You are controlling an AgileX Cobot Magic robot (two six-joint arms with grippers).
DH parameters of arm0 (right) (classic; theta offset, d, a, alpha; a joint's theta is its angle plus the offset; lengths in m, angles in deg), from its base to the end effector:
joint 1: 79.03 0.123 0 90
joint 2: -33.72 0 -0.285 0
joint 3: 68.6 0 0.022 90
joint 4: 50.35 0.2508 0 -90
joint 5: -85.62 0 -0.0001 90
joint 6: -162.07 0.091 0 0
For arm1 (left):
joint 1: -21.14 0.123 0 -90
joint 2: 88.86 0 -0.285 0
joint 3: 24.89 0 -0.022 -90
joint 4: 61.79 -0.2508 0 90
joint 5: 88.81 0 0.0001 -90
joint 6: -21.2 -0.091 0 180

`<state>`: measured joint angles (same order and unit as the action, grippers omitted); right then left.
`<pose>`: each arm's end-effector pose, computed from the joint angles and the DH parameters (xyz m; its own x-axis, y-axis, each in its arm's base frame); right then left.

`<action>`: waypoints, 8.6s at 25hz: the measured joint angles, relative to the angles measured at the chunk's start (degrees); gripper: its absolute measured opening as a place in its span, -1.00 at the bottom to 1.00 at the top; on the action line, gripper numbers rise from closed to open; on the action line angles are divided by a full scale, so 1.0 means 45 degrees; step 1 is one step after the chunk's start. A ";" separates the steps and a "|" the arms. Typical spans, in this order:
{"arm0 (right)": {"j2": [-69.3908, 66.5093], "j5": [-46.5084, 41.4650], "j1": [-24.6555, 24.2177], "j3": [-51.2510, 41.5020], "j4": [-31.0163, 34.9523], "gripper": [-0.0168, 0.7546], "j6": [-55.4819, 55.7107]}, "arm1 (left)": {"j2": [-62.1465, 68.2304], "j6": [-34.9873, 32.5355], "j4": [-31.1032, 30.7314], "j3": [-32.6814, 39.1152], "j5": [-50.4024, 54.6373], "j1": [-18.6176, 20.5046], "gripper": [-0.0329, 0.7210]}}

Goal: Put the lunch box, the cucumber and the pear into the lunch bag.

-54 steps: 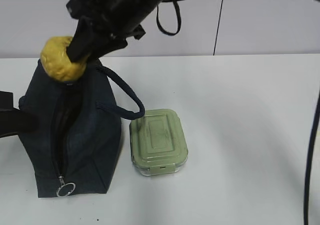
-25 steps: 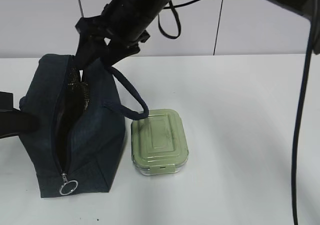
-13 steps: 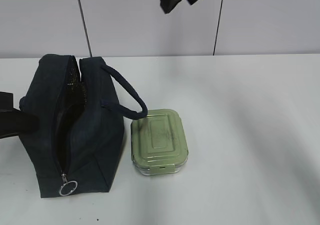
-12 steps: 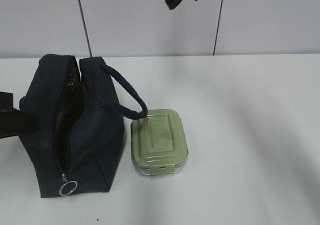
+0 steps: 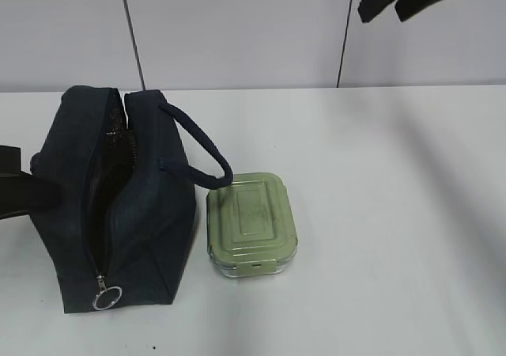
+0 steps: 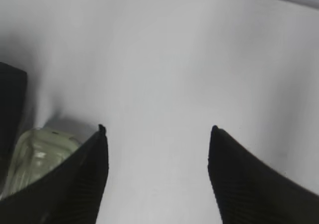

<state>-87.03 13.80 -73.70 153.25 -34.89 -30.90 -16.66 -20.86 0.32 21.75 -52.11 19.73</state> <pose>0.4274 0.0630 0.3615 -0.8244 -0.2128 -0.5245 -0.3342 0.9309 0.1476 0.1935 -0.0529 0.2352 -0.8136 -0.1928 -0.5485 0.1755 0.8180 -0.5478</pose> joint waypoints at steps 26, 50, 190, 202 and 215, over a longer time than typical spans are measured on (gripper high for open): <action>0.0019 0.0847 -0.1188 -1.1465 1.0717 0.31 -0.9676 | 0.0000 -0.0015 0.0000 0.0000 0.0298 0.0000 -0.95; 0.0127 0.0954 -0.1188 -1.1519 1.3199 0.32 -1.0001 | 0.0000 -0.0015 0.0000 0.0000 0.0332 0.0000 -0.95; 0.0122 0.2210 0.4640 -0.6379 1.5088 0.00 -0.8605 | 0.0000 -0.0015 -0.0032 0.0000 0.0662 0.0000 -0.95; -0.1694 0.2937 0.4438 -0.6352 1.4718 0.00 -0.8222 | 0.0012 -0.0015 -0.0196 0.0000 0.0595 0.0037 -0.95; -0.1672 0.4127 0.4408 -0.6278 0.9185 0.03 -0.5012 | 0.0012 -0.0015 0.0027 0.0000 0.0718 0.0037 -0.95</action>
<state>-94.55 32.37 -53.86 125.00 6.44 -53.45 -16.61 -20.92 0.44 21.75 -48.88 19.89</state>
